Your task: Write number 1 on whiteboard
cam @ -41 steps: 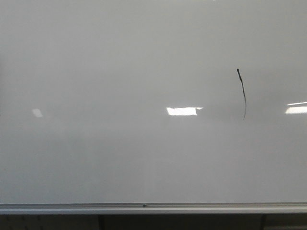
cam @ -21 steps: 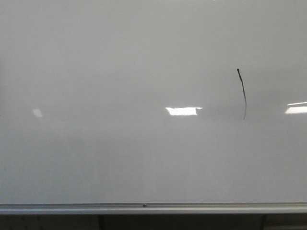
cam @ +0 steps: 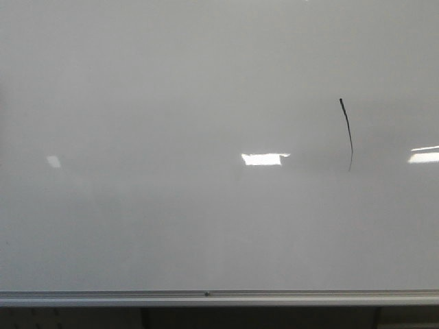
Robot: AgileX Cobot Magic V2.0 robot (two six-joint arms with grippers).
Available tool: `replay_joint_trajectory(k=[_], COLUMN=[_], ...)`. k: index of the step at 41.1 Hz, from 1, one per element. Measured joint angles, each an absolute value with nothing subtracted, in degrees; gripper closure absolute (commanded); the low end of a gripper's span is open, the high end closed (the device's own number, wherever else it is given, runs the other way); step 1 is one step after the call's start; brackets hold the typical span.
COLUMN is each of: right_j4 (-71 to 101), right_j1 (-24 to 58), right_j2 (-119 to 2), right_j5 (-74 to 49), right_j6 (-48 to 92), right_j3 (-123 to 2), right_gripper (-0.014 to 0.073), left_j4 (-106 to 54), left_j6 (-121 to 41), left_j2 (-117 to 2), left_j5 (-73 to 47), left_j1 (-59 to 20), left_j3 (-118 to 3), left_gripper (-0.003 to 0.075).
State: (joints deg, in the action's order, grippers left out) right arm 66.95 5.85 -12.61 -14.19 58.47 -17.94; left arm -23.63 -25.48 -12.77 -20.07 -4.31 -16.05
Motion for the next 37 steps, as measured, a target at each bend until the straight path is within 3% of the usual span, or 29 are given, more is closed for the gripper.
replay_joint_trajectory(k=[9,18,37], right_j4=[66.9,66.9,66.9], right_j1=[5.9,5.9,5.9], right_j2=[-12.6,-12.6,-12.6], right_j5=[-14.3,-14.3,-14.6], right_j6=[58.5,58.5,58.5], right_j3=[-17.9,-17.9,-17.9], right_gripper=[0.0653,0.0653,0.0653], left_j4=[-3.3,-0.8,-0.8], left_j6=[-1.7,1.1,1.3], left_j2=[-7.5,0.2,0.3], left_j5=[-11.8,-7.3,-6.2], left_j1=[-4.3,-1.5,1.4], left_j3=[-7.6,0.5,0.5], left_gripper=[0.0741,0.0741,0.0741])
